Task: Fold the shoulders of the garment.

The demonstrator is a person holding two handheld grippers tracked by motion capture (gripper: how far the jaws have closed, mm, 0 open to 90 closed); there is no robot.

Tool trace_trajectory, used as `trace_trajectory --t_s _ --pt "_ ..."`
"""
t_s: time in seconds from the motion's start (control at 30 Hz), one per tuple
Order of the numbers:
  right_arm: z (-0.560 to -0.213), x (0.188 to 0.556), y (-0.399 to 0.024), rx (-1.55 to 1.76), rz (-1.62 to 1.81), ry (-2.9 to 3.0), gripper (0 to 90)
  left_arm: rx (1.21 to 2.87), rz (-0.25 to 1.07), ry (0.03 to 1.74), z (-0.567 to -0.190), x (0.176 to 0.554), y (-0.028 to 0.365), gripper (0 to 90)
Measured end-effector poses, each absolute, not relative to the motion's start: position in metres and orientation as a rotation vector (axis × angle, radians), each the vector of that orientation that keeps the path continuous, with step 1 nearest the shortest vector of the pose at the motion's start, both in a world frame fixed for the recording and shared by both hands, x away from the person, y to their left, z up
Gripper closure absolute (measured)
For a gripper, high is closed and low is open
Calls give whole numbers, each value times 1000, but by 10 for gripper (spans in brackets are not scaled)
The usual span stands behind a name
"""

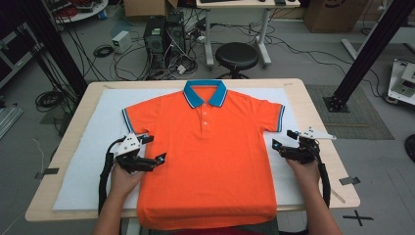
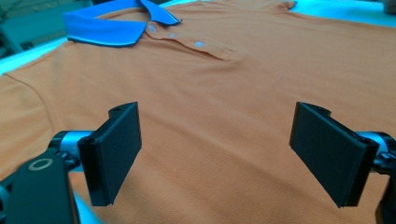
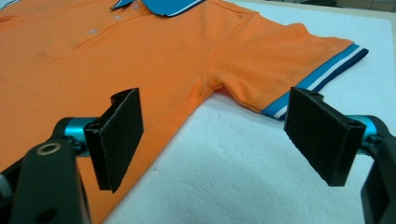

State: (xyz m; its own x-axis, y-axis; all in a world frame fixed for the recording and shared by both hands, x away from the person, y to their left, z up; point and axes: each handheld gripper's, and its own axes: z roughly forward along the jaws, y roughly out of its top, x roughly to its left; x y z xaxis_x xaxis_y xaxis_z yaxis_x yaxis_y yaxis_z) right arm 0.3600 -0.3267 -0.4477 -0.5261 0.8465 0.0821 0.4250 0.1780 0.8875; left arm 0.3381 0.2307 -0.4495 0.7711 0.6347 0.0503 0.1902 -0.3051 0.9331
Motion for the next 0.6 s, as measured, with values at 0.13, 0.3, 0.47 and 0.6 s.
trace_trajectory --t_s 0.13,0.3,0.47,0.6 --pt "-448 360 -327 1204 1312 2029 202 1863 482 646 -450 340 232 171" --pt "-448 360 -327 1198 1302 2026 203 1836 472 646 -450 340 234 171" --pt "-448 360 -326 1198 1298 2021 203 1832 475 671 -450 341 234 170" --pt "-448 360 -326 1200 1297 2020 202 1823 466 681 -450 342 236 171"
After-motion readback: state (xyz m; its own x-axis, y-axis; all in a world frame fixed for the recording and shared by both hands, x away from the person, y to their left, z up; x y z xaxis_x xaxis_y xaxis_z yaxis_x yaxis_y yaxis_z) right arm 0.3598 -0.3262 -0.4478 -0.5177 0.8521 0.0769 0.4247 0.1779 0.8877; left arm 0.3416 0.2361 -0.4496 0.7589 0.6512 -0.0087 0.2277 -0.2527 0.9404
